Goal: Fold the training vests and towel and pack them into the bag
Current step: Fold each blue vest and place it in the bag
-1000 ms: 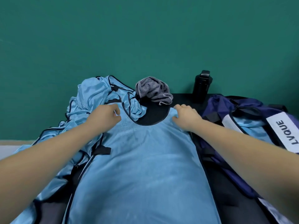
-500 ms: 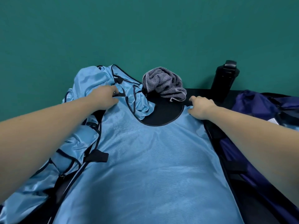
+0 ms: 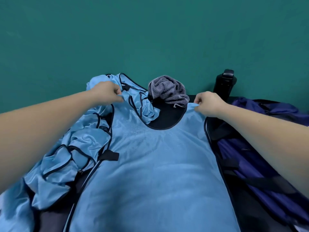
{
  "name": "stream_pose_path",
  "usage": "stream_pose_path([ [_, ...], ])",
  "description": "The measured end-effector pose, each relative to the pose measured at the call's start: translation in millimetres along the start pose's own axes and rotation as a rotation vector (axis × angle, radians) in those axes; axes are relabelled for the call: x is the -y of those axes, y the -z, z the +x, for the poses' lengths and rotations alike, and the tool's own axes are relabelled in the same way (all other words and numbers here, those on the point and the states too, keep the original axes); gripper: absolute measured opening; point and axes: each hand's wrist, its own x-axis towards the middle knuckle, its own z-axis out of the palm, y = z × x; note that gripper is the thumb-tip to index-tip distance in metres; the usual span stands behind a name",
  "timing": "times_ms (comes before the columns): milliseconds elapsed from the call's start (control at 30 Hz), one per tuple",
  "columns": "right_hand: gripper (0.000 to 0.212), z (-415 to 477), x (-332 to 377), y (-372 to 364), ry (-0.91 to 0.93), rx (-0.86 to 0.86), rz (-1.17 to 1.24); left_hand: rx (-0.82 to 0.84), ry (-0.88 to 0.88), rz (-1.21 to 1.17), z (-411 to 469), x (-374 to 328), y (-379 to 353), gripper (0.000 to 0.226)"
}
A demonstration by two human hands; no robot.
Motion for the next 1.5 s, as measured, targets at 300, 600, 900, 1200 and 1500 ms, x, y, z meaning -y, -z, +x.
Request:
stream_pose_path([
  [300,0.011,-122,28,72,0.148,-0.016,0.148,-0.029,-0.160,-0.066,-123,-33,72,0.013],
  [600,0.014,-250,43,90,0.217,0.045,0.148,0.024,-0.219,-0.023,-253,-31,79,0.018],
  [900,0.014,-357,35,52,0.249,0.192,0.172,0.089,-0.306,0.012,-351,-2,34,0.022],
  [1200,0.015,-418,22,14,0.329,0.220,0.138,0.157,-0.366,0.067,-410,15,8,0.021],
  [1500,0.025,-440,6,-20,0.431,0.371,-0.103,0.374,-0.322,0.152,-421,27,-23,0.012],
])
